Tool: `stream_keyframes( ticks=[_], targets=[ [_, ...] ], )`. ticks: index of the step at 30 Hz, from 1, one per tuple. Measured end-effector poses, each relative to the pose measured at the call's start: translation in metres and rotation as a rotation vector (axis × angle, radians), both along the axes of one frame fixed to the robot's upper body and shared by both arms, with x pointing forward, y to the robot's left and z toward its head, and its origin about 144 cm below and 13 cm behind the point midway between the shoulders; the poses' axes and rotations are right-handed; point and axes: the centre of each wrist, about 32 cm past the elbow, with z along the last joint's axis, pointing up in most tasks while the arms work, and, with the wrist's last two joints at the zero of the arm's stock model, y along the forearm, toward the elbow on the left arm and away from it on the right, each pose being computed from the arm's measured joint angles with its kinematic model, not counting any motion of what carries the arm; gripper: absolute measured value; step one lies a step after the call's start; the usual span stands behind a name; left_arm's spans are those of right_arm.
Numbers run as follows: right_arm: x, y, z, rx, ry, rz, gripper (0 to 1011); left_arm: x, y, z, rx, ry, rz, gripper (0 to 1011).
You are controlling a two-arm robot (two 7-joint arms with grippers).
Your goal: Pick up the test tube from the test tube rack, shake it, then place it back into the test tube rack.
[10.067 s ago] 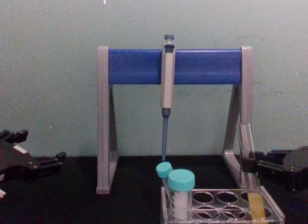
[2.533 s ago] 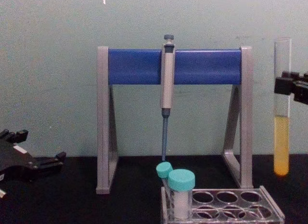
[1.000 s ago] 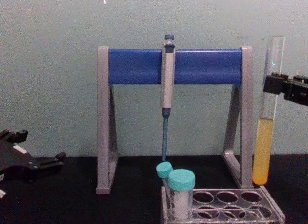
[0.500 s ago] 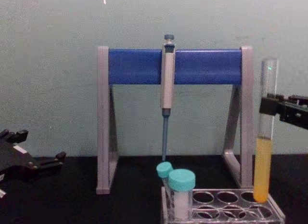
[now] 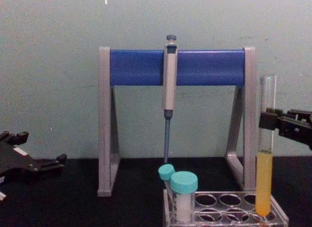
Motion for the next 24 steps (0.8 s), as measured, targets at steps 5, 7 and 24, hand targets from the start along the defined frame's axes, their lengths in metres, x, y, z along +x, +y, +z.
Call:
stream_keyframes(
  ticks=[5, 7, 24],
  targets=[
    [0.0, 0.0, -0.002, -0.01, 0.006, -0.002, 226, 0.0, 0.0, 0.0, 0.0, 0.0, 0.0, 1001],
    [0.0, 0.0, -0.003, -0.014, 0.01, -0.005, 226, 0.0, 0.0, 0.0, 0.0, 0.0, 0.0, 1001],
    [0.0, 0.0, -0.013, -0.027, 0.048, -0.011, 226, 0.0, 0.0, 0.0, 0.0, 0.0, 0.0, 1001]
  ],
)
